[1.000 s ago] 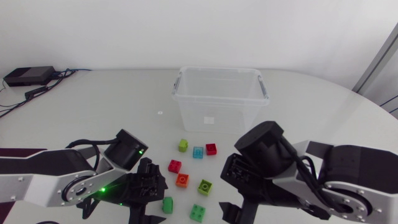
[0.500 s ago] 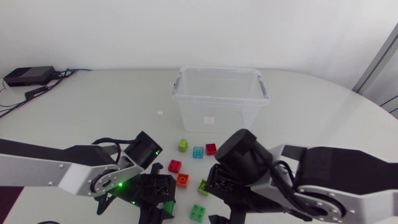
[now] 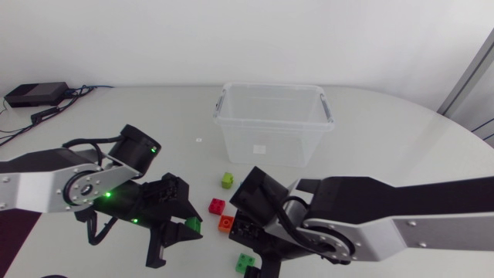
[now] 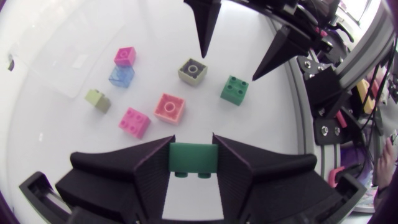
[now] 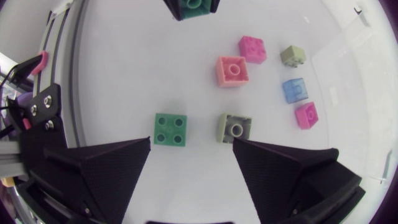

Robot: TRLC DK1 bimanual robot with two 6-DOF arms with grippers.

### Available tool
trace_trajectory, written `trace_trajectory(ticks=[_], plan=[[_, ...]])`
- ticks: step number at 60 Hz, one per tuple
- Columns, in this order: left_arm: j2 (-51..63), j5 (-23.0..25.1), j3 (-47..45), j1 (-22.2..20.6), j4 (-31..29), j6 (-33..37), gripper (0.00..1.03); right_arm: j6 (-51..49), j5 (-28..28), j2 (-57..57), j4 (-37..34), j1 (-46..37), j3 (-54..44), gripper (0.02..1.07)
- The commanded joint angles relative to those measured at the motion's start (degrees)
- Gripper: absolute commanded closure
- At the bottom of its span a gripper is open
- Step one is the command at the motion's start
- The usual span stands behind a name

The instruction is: Pick up the duplo bricks and place them in the container

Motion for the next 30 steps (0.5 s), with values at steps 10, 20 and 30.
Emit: trace_trajectory(ticks=[10, 20, 30], plan=[[-8.08, 3.57, 2.65, 4.99, -5.99, 2.96, 0.74, 2.04, 0.25, 6.47, -2.36, 2.12, 3.79, 0.14], [-10.72, 5.94, 2.91, 8.59, -8.63, 4.54, 0.74, 2.31, -0.01, 7.44, -4.65, 2.39, 5.11, 0.14], [-11.42, 7.7, 3.88, 11.58, -10.12, 5.95, 0.74, 2.22, -0.28, 9.2, -8.16, 3.27, 7.22, 0.16]])
